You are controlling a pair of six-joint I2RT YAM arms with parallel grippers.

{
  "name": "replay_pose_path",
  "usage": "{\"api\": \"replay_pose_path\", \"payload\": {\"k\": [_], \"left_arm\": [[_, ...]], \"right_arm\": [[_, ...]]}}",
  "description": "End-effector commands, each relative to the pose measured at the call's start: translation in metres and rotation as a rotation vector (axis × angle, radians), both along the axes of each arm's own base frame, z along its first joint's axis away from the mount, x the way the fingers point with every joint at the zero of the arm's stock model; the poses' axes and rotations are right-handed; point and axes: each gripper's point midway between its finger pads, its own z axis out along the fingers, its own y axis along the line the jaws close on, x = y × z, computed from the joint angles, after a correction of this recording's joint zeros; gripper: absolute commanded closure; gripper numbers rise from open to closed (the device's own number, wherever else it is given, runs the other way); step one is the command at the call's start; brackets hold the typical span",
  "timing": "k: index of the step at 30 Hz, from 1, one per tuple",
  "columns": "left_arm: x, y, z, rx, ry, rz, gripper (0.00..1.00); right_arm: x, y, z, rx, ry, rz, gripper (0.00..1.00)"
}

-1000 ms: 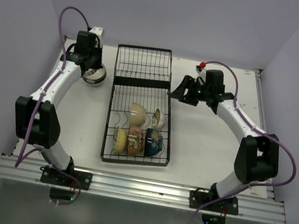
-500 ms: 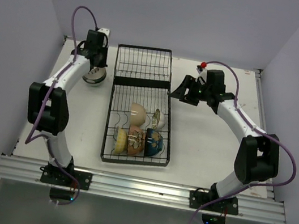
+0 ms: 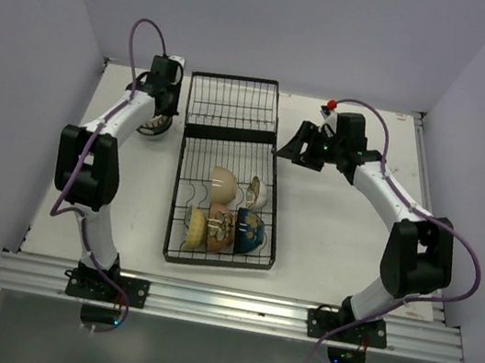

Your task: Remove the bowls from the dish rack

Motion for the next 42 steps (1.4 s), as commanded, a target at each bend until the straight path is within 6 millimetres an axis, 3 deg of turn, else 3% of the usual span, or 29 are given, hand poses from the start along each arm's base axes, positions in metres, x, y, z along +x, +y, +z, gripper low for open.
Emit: {"api": "replay_pose_path", "payload": {"k": [1,18,32,37,42], "left_arm": [[0.028,0.006,0.037,0.043,-0.142,0.021,1.0],[0.029,0.003,0.026,0.019,-0.132,0.032,0.99],[0.02,0.009,0.049,0.03,-0.172,0.059,0.56],[0.017,0.011,0.072,0.031,-0.208,0.068,0.43],[0.006,0.015,0.099,0.019,-0.231,0.105,0.37]], "right_arm": [[0.006,0.003,0.007,0.035,-0.026,0.011,0.33],[0.007,0.002,0.003,0.035,-0.017,0.008,0.33],[0.004,0.002,0.005,0.037,-0.015,0.011,0.33],[0.004,0.002,0.007,0.037,-0.015,0.013,0.33],[0.003,0.002,0.009,0.038,-0.018,0.015,0.33]]}}
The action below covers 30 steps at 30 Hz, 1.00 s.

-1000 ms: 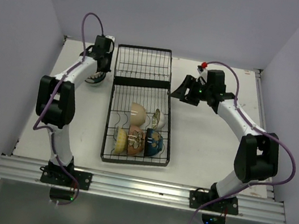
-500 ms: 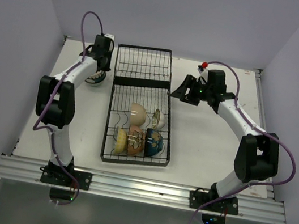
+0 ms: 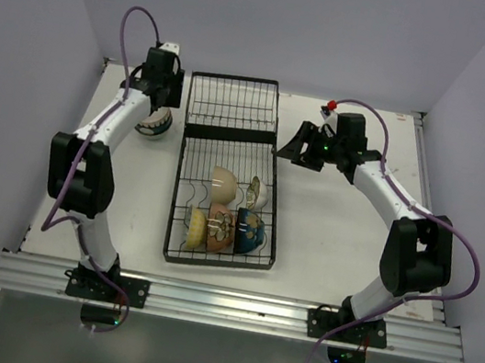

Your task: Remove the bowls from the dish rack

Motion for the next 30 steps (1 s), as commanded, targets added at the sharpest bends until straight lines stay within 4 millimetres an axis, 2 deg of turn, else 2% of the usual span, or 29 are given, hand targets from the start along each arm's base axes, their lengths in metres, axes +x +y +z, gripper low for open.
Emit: {"api": "replay_pose_path", "payload": {"k": [1,2,3,5,6,7,8,9,10,11,12,13,14,15,16,17,19,20,21,23,25,30], "left_arm": [[-0.003,0.006,0.066,-0.023,-0.135,0.053,0.36],[-0.009,0.008,0.069,-0.024,-0.132,0.068,0.36],[-0.017,0.013,0.084,-0.028,-0.165,0.093,0.35],[-0.03,0.013,0.089,-0.059,-0.191,0.108,0.31],[-0.04,0.012,0.109,-0.095,-0.239,0.095,0.3],[-0.045,0.008,0.117,-0.129,-0.27,0.087,0.29],[-0.055,0.005,0.107,-0.15,-0.252,0.072,0.29],[-0.067,-0.006,0.123,-0.206,-0.286,0.012,0.28],[-0.072,-0.015,0.126,-0.251,-0.304,-0.024,0.26],[-0.082,-0.025,0.111,-0.284,-0.278,-0.066,0.25],[-0.098,-0.044,0.122,-0.371,-0.296,-0.153,0.25],[-0.104,-0.052,0.122,-0.413,-0.304,-0.185,0.25],[-0.119,-0.059,0.109,-0.452,-0.282,-0.21,0.25],[-0.13,-0.073,0.106,-0.51,-0.261,-0.271,0.25],[-0.137,-0.078,0.103,-0.559,-0.256,-0.276,0.24],[-0.156,-0.089,0.087,-0.608,-0.215,-0.326,0.24],[-0.169,-0.096,0.078,-0.659,-0.201,-0.348,0.24],[-0.183,-0.105,0.08,-0.698,-0.196,-0.407,0.24],[-0.193,-0.11,0.064,-0.735,-0.152,-0.412,0.24],[-0.21,-0.121,0.065,-0.795,-0.14,-0.477,0.25],[-0.222,-0.125,0.05,-0.833,-0.094,-0.476,0.25],[-0.248,-0.128,0.034,-0.86,-0.039,-0.493,0.26]], "right_arm": [[0.001,0.001,0.012,0.023,-0.028,0.009,0.33],[0.001,0.001,0.012,0.022,-0.029,0.01,0.33],[0.001,0.001,0.013,0.021,-0.031,0.008,0.33],[0.0,0.001,0.012,0.02,-0.026,0.008,0.33],[-0.001,0.001,0.012,0.019,-0.024,0.009,0.33],[-0.001,0.001,0.013,0.021,-0.028,0.01,0.33],[-0.001,0.001,0.012,0.022,-0.025,0.013,0.33],[-0.002,0.001,0.012,0.021,-0.024,0.013,0.33],[-0.002,0.001,0.012,0.022,-0.023,0.014,0.33],[-0.003,0.002,0.012,0.024,-0.021,0.016,0.33],[-0.003,0.002,0.012,0.024,-0.019,0.015,0.33],[-0.003,0.002,0.013,0.026,-0.019,0.016,0.33],[-0.004,0.002,0.012,0.027,-0.015,0.016,0.33],[-0.004,0.002,0.012,0.03,-0.015,0.018,0.33],[-0.004,0.003,0.013,0.032,-0.015,0.018,0.33],[-0.004,0.003,0.013,0.032,-0.013,0.017,0.33],[-0.005,0.002,0.012,0.031,-0.009,0.015,0.33],[-0.007,0.003,0.013,0.033,-0.008,0.018,0.33],[-0.008,0.002,0.01,0.028,0.001,0.014,0.33],[-0.011,0.0,0.008,0.021,0.006,0.012,0.33],[-0.014,-0.001,0.004,0.017,0.019,0.007,0.33],[-0.02,-0.005,0.0,0.006,0.03,-0.007,0.33]]}}
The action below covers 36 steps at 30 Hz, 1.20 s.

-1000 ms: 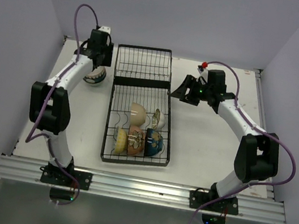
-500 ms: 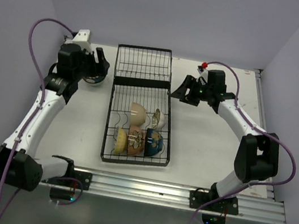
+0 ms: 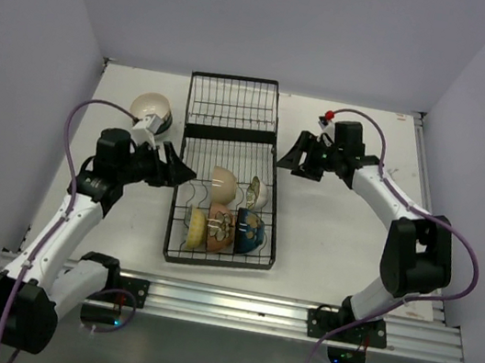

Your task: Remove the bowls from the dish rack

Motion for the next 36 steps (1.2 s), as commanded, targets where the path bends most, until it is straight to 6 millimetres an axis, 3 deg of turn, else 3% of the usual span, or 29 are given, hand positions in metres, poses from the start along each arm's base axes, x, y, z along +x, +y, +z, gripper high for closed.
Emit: {"api": "replay_pose_path", "payload": {"k": [1,7,17,25,36], "left_arm": [[-0.018,-0.013,0.011,-0.077,-0.019,-0.076,0.26],[-0.044,-0.014,-0.015,-0.098,0.074,-0.084,0.28],[-0.07,-0.011,-0.022,-0.101,0.099,-0.079,0.31],[-0.083,-0.014,-0.036,-0.117,0.127,-0.097,0.37],[-0.091,-0.028,-0.049,-0.104,0.139,-0.182,0.38]], "right_arm": [[-0.006,-0.002,0.019,0.015,-0.037,-0.008,0.33],[-0.009,-0.005,0.018,0.001,-0.026,-0.019,0.33],[-0.011,-0.008,0.015,-0.012,-0.02,-0.034,0.34],[-0.012,-0.008,0.006,-0.015,-0.005,-0.039,0.34],[-0.009,-0.008,-0.001,-0.018,0.007,-0.043,0.35]]}}
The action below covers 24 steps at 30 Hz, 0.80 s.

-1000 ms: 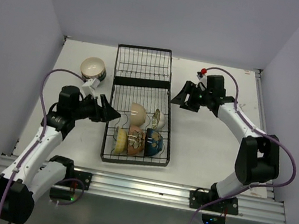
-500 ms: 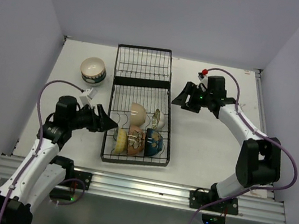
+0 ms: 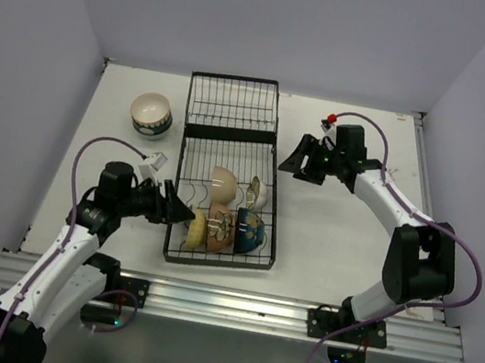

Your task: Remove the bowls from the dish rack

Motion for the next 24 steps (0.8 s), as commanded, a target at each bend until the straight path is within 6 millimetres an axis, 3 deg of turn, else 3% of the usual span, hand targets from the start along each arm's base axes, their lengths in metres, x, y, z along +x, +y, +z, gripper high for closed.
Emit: {"api": "replay_pose_path", "payload": {"k": [1,11,18,24], "left_arm": [[-0.005,-0.009,-0.002,-0.018,-0.004,-0.042,0.38],[-0.012,-0.024,-0.016,-0.01,0.047,-0.058,0.48],[-0.015,-0.026,-0.021,-0.032,0.079,-0.032,0.62],[-0.017,-0.028,-0.019,-0.048,0.08,-0.027,0.63]], "right_arm": [[0.003,0.0,0.003,0.002,-0.016,-0.016,0.35],[0.001,-0.001,-0.004,-0.002,-0.005,-0.015,0.35],[0.0,-0.002,-0.007,-0.002,-0.003,-0.013,0.35],[-0.002,-0.001,-0.012,-0.001,0.005,-0.01,0.35]]}}
